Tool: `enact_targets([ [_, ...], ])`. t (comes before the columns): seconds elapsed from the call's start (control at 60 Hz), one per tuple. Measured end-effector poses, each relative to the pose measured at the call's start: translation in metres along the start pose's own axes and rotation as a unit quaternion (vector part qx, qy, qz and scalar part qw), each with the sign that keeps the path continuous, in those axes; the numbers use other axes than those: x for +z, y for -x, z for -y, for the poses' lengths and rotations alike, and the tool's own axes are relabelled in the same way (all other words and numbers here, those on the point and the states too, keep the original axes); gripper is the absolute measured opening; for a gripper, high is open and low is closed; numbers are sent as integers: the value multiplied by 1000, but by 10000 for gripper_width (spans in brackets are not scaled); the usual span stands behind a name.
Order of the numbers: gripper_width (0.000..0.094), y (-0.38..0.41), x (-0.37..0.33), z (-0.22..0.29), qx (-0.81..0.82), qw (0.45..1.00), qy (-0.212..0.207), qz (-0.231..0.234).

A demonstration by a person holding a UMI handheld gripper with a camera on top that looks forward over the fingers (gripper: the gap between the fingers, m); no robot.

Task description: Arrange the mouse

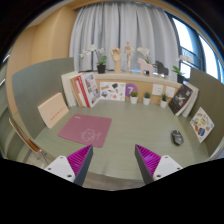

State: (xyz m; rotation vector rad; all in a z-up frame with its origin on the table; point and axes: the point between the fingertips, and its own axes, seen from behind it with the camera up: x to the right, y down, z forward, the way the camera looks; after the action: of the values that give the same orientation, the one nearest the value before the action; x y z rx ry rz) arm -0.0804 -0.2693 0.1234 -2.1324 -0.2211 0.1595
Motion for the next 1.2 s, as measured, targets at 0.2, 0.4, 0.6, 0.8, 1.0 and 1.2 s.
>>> enact_targets([
  [0.2, 846, -110, 11, -72, 37, 995, 58, -67],
  [0.4, 847, -214, 25, -95, 63, 986, 87, -125],
  [0.6, 833, -285, 66, -84, 84, 981, 93, -149],
  [0.8, 841, -323, 118, -66, 89, 981, 100, -143],
  [1.0, 731, -337, 154, -55, 97, 982, 114, -118],
  [1.2, 463, -343, 164, -49, 91, 982, 117, -120],
])
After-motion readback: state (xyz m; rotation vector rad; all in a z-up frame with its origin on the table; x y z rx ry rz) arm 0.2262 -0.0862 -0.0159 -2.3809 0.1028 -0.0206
